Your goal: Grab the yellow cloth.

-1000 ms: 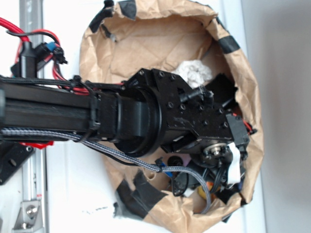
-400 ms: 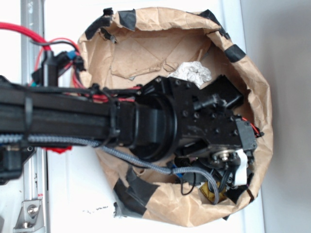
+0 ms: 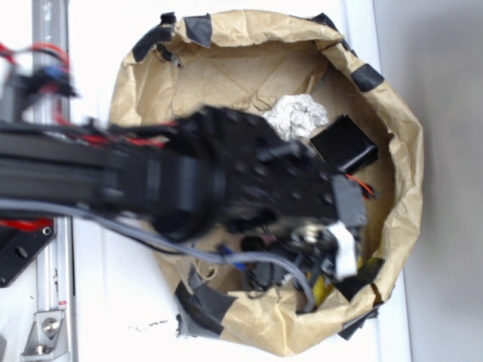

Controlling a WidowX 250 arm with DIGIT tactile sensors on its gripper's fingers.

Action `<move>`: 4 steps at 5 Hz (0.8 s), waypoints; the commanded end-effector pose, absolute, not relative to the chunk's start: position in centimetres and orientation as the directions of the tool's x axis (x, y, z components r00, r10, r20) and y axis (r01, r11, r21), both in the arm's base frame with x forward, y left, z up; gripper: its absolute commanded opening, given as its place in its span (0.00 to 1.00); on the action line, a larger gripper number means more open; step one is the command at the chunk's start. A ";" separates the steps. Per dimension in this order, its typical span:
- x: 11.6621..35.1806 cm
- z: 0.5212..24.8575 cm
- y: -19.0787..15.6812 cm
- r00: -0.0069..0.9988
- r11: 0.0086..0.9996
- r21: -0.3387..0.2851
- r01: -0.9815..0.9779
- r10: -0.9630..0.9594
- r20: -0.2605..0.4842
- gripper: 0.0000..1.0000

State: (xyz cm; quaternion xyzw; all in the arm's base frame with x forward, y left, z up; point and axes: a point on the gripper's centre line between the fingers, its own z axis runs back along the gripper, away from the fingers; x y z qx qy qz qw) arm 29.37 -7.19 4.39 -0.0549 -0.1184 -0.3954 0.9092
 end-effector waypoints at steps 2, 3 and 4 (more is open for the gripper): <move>25.1 11.2 -4.7 0.794 0.860 0.071 0.506 -0.497 0.350 0.00; 26.9 10.8 -5.4 0.740 0.802 0.066 0.594 -0.577 0.345 1.00; 28.6 9.5 -6.6 0.687 0.759 0.060 0.648 -0.617 0.385 1.00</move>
